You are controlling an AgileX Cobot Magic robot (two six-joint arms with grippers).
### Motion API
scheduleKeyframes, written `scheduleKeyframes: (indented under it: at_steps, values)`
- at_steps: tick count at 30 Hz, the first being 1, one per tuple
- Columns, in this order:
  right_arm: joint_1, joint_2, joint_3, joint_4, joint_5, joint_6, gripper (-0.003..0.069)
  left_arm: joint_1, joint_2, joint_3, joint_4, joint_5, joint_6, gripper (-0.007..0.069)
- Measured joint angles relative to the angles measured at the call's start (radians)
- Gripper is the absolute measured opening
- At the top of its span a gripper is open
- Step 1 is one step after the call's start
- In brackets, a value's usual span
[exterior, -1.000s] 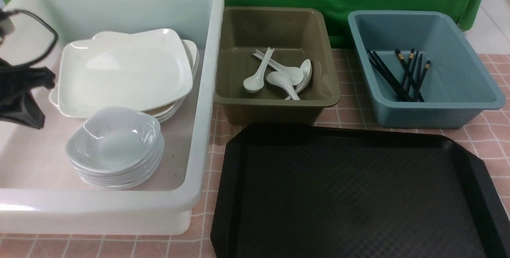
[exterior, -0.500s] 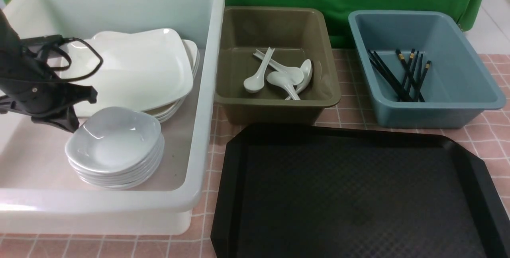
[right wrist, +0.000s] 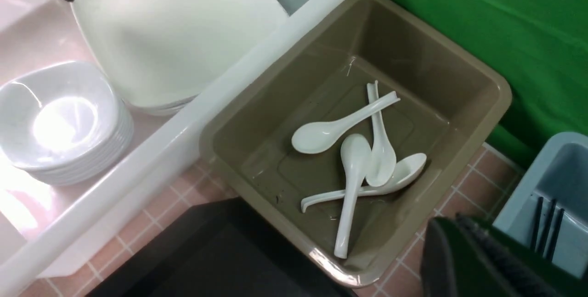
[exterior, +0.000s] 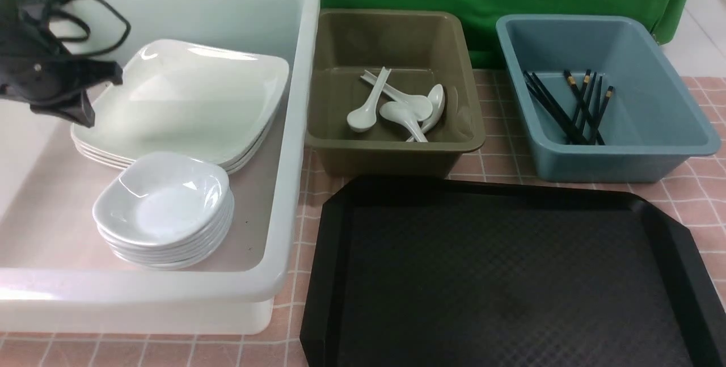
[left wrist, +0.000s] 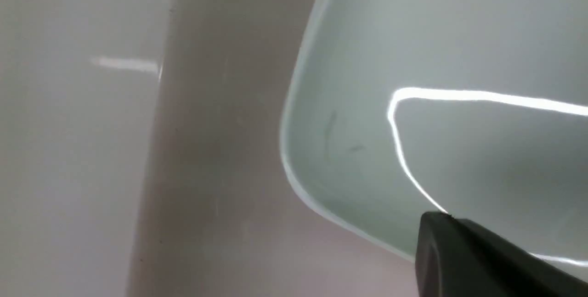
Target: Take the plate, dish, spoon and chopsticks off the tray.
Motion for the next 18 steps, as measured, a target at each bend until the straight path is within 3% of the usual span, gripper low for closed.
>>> scheduleKeyframes:
  at_steps: [7, 18]
  values:
    - [-0.026, -0.045, 0.002, -0.101, 0.0, 0.141, 0.003, -0.05, -0.185, -0.019, -0.106, 0.081, 0.102, -0.0002]
    - [-0.095, -0.467, 0.12, -0.186, 0.0, 0.254, 0.003, -0.286, -0.783, 0.031, -0.182, 0.065, 0.15, -0.0002]
